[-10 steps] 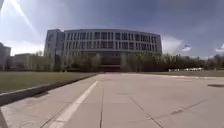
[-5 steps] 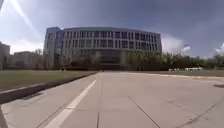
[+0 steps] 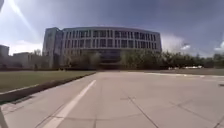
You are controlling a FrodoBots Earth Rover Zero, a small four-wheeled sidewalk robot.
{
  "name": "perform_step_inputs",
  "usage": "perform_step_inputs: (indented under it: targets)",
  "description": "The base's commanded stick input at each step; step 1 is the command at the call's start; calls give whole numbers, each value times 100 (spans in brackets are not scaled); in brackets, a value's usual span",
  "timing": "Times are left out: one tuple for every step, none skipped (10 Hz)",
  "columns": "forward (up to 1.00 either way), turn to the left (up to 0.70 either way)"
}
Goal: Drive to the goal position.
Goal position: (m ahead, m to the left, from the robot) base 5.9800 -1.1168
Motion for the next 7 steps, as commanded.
perform_step_inputs:
  targets:
    - [70, 12]
    - [70, 0]
    - [70, 0]
    - [70, 0]
    - [70, 0]
    - [70, 0]
    - [70, 0]
